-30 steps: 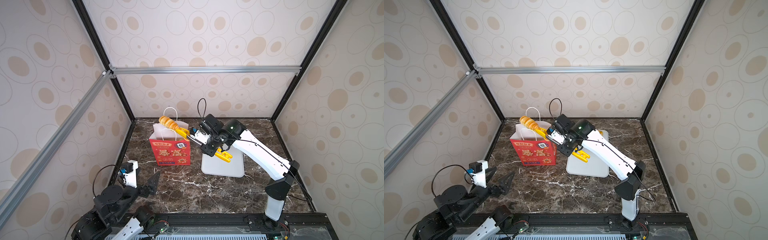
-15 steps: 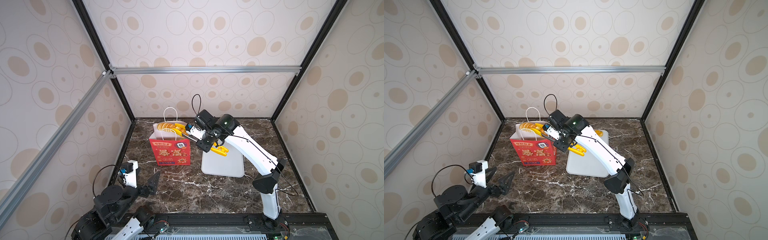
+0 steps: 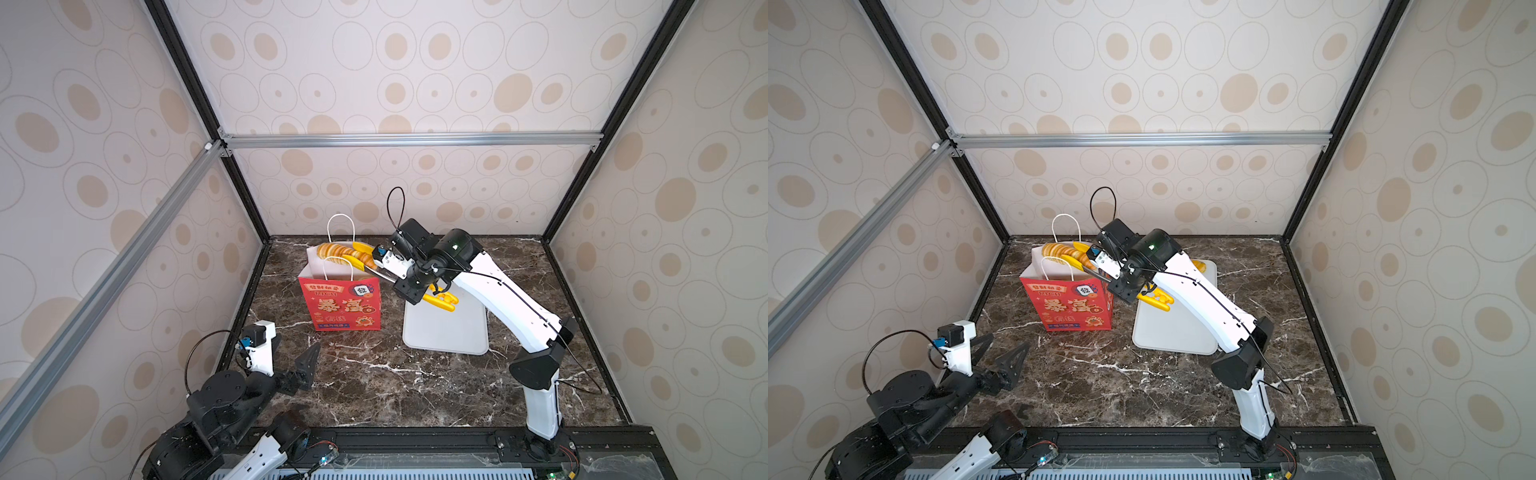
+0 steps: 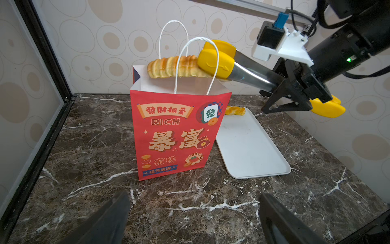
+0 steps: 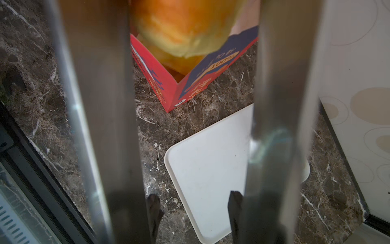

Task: Pack bread into a paper bag
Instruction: Place the fake bread in the paper bag, then adjust the fake bread on the plate.

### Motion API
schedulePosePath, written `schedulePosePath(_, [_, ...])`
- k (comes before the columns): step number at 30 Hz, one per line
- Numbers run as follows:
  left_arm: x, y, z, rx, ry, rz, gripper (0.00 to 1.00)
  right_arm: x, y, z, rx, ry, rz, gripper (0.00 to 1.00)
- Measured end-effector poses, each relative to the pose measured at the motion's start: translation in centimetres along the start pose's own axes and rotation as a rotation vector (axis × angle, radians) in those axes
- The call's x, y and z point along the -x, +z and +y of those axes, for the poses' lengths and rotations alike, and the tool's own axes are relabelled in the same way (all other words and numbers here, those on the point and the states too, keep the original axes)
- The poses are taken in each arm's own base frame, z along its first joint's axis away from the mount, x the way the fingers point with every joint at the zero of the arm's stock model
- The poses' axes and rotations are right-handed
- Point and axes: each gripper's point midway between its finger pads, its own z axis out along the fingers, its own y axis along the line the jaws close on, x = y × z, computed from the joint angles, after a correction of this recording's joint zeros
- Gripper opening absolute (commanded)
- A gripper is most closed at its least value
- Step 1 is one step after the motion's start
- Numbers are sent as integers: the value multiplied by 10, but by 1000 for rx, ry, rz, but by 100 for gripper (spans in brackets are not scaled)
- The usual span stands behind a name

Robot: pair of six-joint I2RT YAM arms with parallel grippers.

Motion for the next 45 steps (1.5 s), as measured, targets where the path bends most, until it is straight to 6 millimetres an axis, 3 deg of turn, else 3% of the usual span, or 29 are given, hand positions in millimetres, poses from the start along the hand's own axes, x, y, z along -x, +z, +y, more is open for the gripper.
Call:
schedulePosePath(10, [0, 0, 0, 0, 0, 0, 98, 3, -4, -5, -27, 2, -11, 56])
schedulePosePath(16, [0, 0, 0, 0, 0, 0, 99, -23, 13, -20, -65, 35, 64, 56])
schedulePosePath(18, [0, 0, 0, 0, 0, 0, 99, -41, 19, -34, -72, 88, 93, 56])
schedulePosePath(23, [0, 0, 0, -1, 0, 0, 98, -109, 25, -100, -121, 344, 123, 56])
schedulePosePath(27, [0, 0, -1, -4, 0, 1, 98, -153, 29, -138, -149, 504, 132, 56])
schedulePosePath(30, [0, 0, -1, -4, 0, 1, 98, -172, 45, -156, -161, 563, 164, 55])
schedulePosePath(38, [-1, 1, -2, -11, 1, 6, 98, -227, 109, -204, -157, 710, 286, 48])
schedulePosePath(45, [-2, 2, -3, -13, 3, 12, 98, -260, 154, -271, -182, 804, 374, 41])
